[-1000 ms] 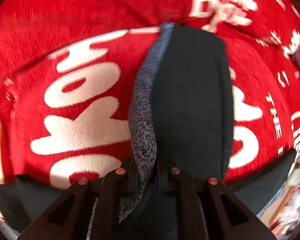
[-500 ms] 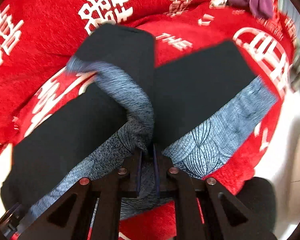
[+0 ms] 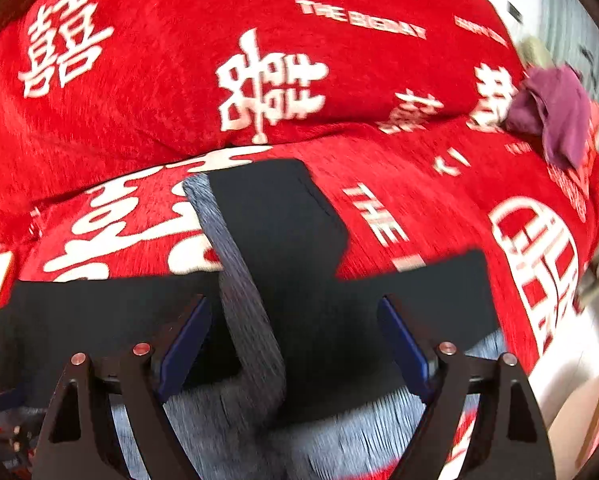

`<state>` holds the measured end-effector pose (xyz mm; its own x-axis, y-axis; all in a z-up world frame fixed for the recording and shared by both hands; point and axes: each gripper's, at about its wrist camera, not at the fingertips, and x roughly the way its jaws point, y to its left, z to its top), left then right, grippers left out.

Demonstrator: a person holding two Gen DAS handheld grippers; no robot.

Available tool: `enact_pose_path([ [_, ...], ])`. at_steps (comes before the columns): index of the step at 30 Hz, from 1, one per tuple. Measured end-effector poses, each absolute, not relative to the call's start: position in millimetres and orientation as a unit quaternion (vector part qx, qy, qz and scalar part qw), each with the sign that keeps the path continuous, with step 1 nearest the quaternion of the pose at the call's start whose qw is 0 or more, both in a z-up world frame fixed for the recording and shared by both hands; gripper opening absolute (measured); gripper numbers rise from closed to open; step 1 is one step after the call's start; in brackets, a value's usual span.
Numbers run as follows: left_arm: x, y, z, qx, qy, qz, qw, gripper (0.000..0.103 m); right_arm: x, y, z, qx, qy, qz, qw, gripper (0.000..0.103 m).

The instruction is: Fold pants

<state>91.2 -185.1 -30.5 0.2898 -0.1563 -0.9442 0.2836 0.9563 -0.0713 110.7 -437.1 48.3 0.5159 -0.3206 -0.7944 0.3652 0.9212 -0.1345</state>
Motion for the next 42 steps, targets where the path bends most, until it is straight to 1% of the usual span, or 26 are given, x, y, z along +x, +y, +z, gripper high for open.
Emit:
enact_pose_path([
  [3,90.9,-184.0,-30.6,0.054,0.580,-0.138,0.801,0.071,151.4,-421.0,36.6,-0.018,0.479,-0.185,0.858,0.088],
  [6,91.7,-183.2,-30.8,0.054,0.581,-0.139,0.800,0.071,190.1,-411.0,8.8,-0.088,0.531,-0.195,0.820,0.087],
  [7,91.8,-183.1,-30.8,0.054,0.581,-0.140,0.800,0.071,199.0,-414.3,-2.9,-0.105,0.551,-0.207,0.801,0.074],
  [8,91.6,-183.1,-30.9,0.055,0.581,-0.140,0.800,0.071,202.2,-422.0,-9.0,-0.102,0.560,-0.215,0.793,0.030],
  [9,91.4,-183.2,-31.1,0.055,0.580,-0.140,0.800,0.071,200.5,-430.9,-9.6,-0.086,0.565,-0.217,0.792,0.023],
  [10,91.4,-183.4,-31.1,0.055,0.581,-0.140,0.800,0.071,194.0,-444.3,-4.1,-0.037,0.565,-0.202,0.799,0.018],
  [11,91.5,-183.6,-31.0,0.056,0.581,-0.139,0.800,0.071,181.7,-457.3,7.5,0.005,0.546,-0.198,0.814,0.014],
  [14,91.7,-184.2,-29.6,0.054,0.585,-0.136,0.798,0.071,134.5,-488.1,45.9,0.047,0.478,-0.232,0.846,0.013],
  [15,91.9,-184.3,-29.1,0.052,0.586,-0.135,0.797,0.071,112.6,-501.7,60.3,0.072,0.449,-0.243,0.857,0.010],
  [17,91.6,-185.3,-28.3,0.051,0.587,-0.134,0.797,0.071,64.5,-536.7,79.2,0.148,0.396,-0.254,0.870,0.010],
  [19,90.7,-187.4,-28.5,0.057,0.586,-0.134,0.797,0.071,21.5,-571.6,70.7,0.262,0.374,-0.219,0.862,0.010],
  [22,90.9,-187.3,-27.8,0.057,0.586,-0.132,0.797,0.071,-5.5,-585.0,38.5,0.281,0.388,-0.208,0.853,0.010],
  [25,91.6,-186.5,-27.1,0.056,0.589,-0.133,0.795,0.071,-22.1,-599.7,10.6,0.349,0.378,-0.179,0.839,0.013],
  [27,92.0,-186.1,-27.6,0.056,0.590,-0.133,0.794,0.071,-28.1,-612.2,5.0,0.394,0.357,-0.168,0.830,0.032],
  [28,92.2,-185.8,-27.8,0.056,0.590,-0.133,0.794,0.071,-30.5,-617.2,3.6,0.410,0.345,-0.166,0.828,0.051],
  [29,92.5,-186.0,-28.0,0.056,0.590,-0.133,0.794,0.071,-32.6,-621.7,2.9,0.426,0.324,-0.162,0.829,0.067],
  [30,92.7,-186.0,-28.0,0.056,0.590,-0.133,0.794,0.071,-35.9,-627.1,1.7,0.442,0.302,-0.158,0.830,0.071],
  [31,93.2,-185.7,-27.9,0.056,0.591,-0.134,0.794,0.071,-36.8,-631.2,0.0,0.453,0.291,-0.155,0.828,0.070],
  [32,94.1,-185.3,-27.3,0.056,0.592,-0.137,0.792,0.071,-34.4,-633.8,-1.8,0.459,0.294,-0.149,0.825,0.052],
  [33,95.2,-184.5,-26.3,0.053,0.593,-0.139,0.791,0.071,-30.8,-635.7,-1.3,0.455,0.304,-0.136,0.826,0.021],
  [34,96.7,-182.9,-24.4,0.049,0.594,-0.140,0.790,0.071,-28.8,-636.4,0.3,0.448,0.316,-0.133,0.826,0.007],
  [37,99.3,-177.7,-12.3,0.039,0.587,-0.141,0.797,0.071,-26.0,-631.5,21.3,0.424,0.319,-0.129,0.838,0.006],
  [42,96.2,-176.0,14.7,0.053,0.559,-0.162,0.811,0.071,-32.6,-602.4,95.5,0.359,0.283,-0.112,0.882,0.006],
])
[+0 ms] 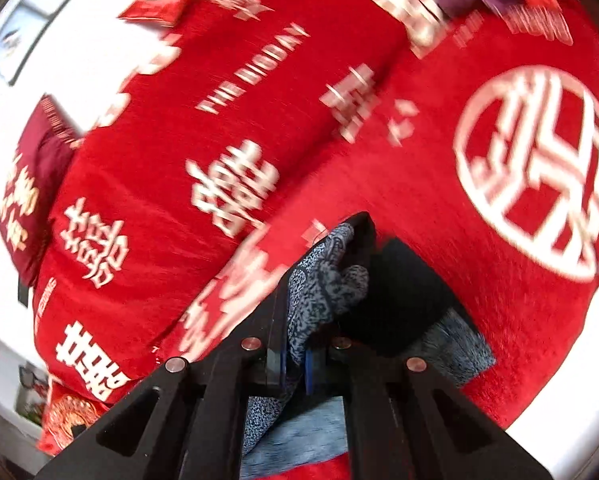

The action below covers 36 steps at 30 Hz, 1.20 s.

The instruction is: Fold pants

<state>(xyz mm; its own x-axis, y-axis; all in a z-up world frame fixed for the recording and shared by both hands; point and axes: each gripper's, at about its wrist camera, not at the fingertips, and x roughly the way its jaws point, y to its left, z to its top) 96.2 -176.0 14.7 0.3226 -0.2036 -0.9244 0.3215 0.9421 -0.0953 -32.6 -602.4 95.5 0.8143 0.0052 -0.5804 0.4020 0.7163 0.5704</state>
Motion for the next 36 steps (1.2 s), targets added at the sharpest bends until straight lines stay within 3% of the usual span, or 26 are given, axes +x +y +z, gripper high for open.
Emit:
enact_pose_path([
  [7,99.5,-164.8,12.6,0.038,0.565,-0.170,0.806,0.071,-37.8,-568.4,154.5,0.281,0.271,-0.126,0.912,0.006],
  [15,98.3,-163.9,-20.9,0.042,0.599,-0.159,0.783,0.071,-38.1,-610.8,35.6,0.309,0.383,-0.211,0.845,0.006],
  [21,98.3,-164.2,-25.1,0.041,0.601,-0.155,0.783,0.071,-42.1,-600.2,58.8,0.266,0.352,-0.205,0.874,0.006],
  [24,96.9,-167.1,-28.1,0.055,0.598,-0.150,0.786,0.071,-29.9,-605.8,26.1,0.257,0.410,-0.228,0.845,0.007],
  [25,95.6,-167.2,-26.3,0.058,0.595,-0.150,0.787,0.071,-28.7,-609.5,13.7,0.264,0.427,-0.230,0.834,0.010],
  [28,95.2,-163.2,-17.1,0.053,0.585,-0.144,0.797,0.071,-41.2,-616.4,20.6,0.286,0.409,-0.247,0.830,0.039],
  [29,95.8,-163.3,-14.9,0.051,0.581,-0.144,0.799,0.071,-46.4,-620.1,27.1,0.292,0.410,-0.264,0.823,0.056],
  [30,96.9,-164.8,-13.2,0.049,0.579,-0.144,0.801,0.071,-52.0,-622.9,33.4,0.287,0.406,-0.292,0.817,0.062],
  [33,100.7,-176.4,-15.6,0.047,0.578,-0.146,0.801,0.071,-66.1,-613.7,71.4,0.252,0.345,-0.325,0.843,0.064],
  [36,102.0,-193.1,-27.4,0.061,0.586,-0.146,0.795,0.071,-31.7,-567.4,88.8,0.187,0.361,-0.236,0.883,0.082],
])
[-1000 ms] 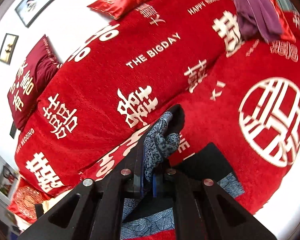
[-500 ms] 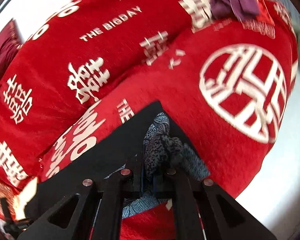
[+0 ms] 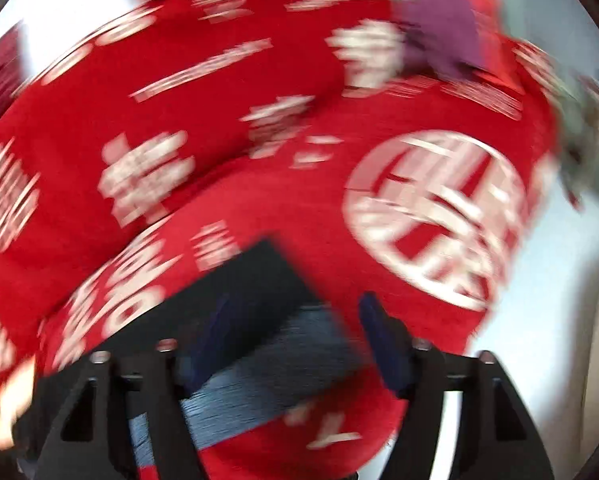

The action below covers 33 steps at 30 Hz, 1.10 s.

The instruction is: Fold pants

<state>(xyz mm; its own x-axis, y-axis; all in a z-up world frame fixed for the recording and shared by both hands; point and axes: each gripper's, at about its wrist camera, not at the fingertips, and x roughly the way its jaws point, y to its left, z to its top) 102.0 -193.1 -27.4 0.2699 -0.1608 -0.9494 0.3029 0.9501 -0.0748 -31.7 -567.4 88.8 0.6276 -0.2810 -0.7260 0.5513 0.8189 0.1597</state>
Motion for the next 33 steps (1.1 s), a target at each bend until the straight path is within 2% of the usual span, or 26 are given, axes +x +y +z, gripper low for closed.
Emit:
enact_pose_path([
  [7,104.4,-181.3,-29.2,0.055,0.578,-0.129,0.804,0.072,73.5,-416.3,39.2,-0.029,0.468,-0.048,0.882,0.082],
  [12,109.2,-164.5,-31.8,0.035,0.580,-0.126,0.804,0.072,97.7,-422.1,5.4,-0.079,0.502,-0.014,0.861,0.082],
  [15,106.5,-170.5,-33.8,0.050,0.572,-0.121,0.810,0.074,93.7,-477.3,5.5,-0.045,0.502,-0.052,0.862,0.082],
  [17,106.5,-174.3,-35.2,0.050,0.571,-0.122,0.810,0.081,83.5,-533.7,10.6,-0.002,0.499,-0.114,0.859,0.087],
  [20,107.1,-178.6,-35.7,0.055,0.569,-0.113,0.813,0.083,66.1,-586.9,21.6,0.092,0.483,-0.107,0.864,0.081],
  [23,111.1,-183.3,-34.1,0.049,0.572,-0.103,0.812,0.083,66.3,-560.8,28.1,0.021,0.496,-0.167,0.852,0.083],
  [25,115.6,-193.9,-30.6,0.057,0.573,-0.107,0.811,0.083,66.6,-532.9,19.0,0.047,0.507,-0.134,0.850,0.084],
  [26,118.7,-200.9,-27.2,0.064,0.569,-0.107,0.813,0.083,66.9,-515.6,12.2,0.065,0.513,-0.112,0.848,0.095],
  [27,122.5,-207.9,-22.8,0.069,0.562,-0.105,0.818,0.083,65.2,-489.3,7.2,0.047,0.510,-0.103,0.852,0.102],
  [30,139.9,-227.5,-11.1,0.067,0.546,-0.101,0.829,0.083,56.1,-430.8,-7.3,-0.030,0.492,-0.108,0.863,0.103],
  [33,161.1,-229.6,-27.6,0.093,0.563,-0.071,0.818,0.083,48.0,-432.6,-7.0,-0.002,0.480,-0.122,0.869,0.103],
])
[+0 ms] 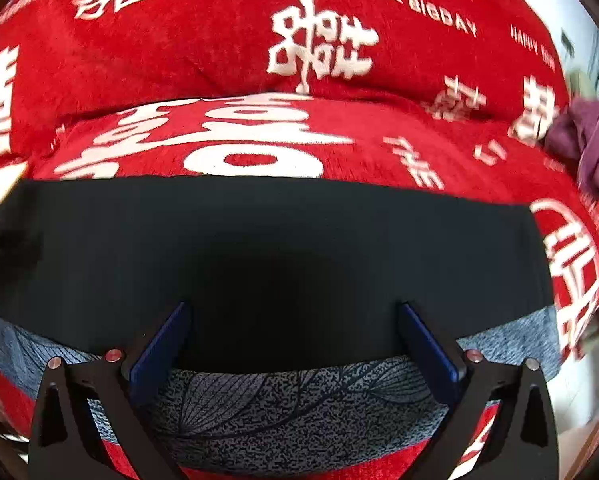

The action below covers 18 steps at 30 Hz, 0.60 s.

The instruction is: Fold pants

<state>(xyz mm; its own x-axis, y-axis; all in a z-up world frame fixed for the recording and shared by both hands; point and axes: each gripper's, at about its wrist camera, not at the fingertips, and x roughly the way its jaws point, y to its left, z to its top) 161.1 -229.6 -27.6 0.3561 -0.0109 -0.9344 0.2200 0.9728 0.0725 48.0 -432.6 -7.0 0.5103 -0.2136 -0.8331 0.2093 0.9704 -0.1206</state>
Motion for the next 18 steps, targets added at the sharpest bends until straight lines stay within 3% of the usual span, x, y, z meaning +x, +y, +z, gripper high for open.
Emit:
enact_pose_path([
  [2,166.4,-207.2,-38.9,0.069,0.577,-0.065,0.811,0.097,48.9,-444.3,-6.8,0.034,0.477,-0.108,0.872,0.103],
  [13,140.0,-70.1,-29.9,0.062,0.557,-0.008,0.828,0.097,52.4,-440.0,-7.6,0.018,0.471,-0.125,0.873,0.103],
  [18,165.0,-31.1,-29.4,0.070,0.548,0.028,0.833,0.097,52.1,-438.6,-7.6,0.016,0.470,-0.130,0.873,0.103],
])
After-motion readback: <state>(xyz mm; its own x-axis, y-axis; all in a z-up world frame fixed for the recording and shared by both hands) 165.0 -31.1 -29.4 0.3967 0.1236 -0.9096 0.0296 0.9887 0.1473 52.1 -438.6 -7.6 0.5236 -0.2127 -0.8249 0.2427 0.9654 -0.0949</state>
